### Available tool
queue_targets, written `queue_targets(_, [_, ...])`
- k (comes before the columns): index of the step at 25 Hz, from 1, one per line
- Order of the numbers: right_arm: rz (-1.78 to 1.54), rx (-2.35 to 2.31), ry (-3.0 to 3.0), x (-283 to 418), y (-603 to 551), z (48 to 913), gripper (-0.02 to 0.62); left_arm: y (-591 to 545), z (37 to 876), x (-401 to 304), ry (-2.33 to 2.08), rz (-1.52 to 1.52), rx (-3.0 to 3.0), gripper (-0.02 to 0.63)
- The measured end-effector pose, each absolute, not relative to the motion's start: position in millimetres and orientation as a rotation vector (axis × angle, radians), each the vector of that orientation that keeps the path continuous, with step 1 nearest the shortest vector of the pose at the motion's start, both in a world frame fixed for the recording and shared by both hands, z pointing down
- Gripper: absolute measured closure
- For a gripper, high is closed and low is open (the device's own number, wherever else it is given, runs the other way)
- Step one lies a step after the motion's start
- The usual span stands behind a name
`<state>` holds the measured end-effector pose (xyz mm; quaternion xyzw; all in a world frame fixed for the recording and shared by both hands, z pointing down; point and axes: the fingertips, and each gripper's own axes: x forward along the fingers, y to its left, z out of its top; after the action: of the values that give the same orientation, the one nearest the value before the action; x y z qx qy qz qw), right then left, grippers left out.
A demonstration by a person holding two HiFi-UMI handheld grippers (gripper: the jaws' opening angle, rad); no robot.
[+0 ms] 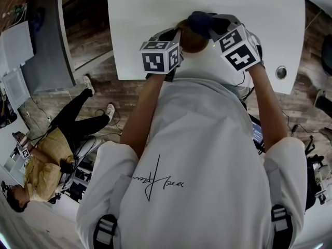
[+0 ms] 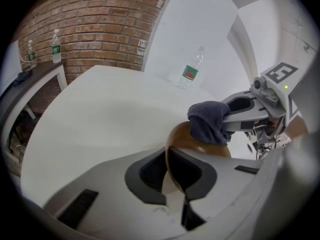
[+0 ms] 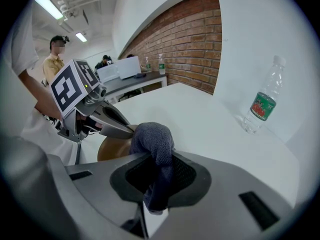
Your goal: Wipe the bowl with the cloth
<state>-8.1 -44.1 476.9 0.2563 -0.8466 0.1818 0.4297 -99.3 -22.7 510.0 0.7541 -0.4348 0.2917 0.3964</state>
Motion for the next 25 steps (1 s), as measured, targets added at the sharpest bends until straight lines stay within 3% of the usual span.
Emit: queue_targets(25, [0.411, 0.643, -2.142, -31, -67, 480, 0.54, -25, 509, -101, -1.11, 0.74, 1.9, 0.598])
